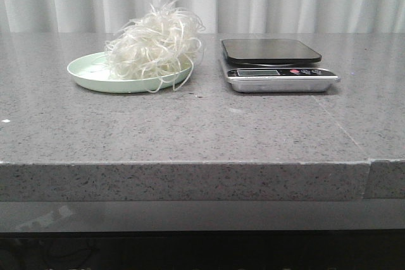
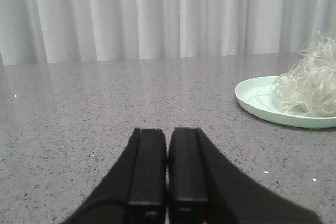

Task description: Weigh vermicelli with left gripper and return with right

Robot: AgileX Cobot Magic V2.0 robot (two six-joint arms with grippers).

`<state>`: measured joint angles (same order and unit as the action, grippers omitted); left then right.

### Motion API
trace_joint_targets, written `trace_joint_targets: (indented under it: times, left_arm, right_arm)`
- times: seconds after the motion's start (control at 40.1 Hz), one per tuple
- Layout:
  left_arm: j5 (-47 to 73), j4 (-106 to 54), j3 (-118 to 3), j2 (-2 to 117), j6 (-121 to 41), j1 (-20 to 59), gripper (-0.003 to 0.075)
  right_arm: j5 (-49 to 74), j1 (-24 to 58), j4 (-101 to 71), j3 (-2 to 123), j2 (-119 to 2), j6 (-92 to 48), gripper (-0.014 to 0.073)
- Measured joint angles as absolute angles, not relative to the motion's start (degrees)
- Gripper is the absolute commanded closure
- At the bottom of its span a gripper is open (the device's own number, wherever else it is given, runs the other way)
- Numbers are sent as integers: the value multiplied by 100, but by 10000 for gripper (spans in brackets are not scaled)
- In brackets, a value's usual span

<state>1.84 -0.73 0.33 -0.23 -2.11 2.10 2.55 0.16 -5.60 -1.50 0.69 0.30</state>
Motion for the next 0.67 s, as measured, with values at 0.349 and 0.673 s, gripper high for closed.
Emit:
trace_joint_targets:
  times: [0.349,0.673]
  left_arm:
    - [184,-73,33,-23,-211,210,565]
    - [184,-73,33,-23,-211,210,565]
  right_arm:
    - [205,16,-560,-150,69,30,435]
    - [195,16,-560,-150,69,30,435]
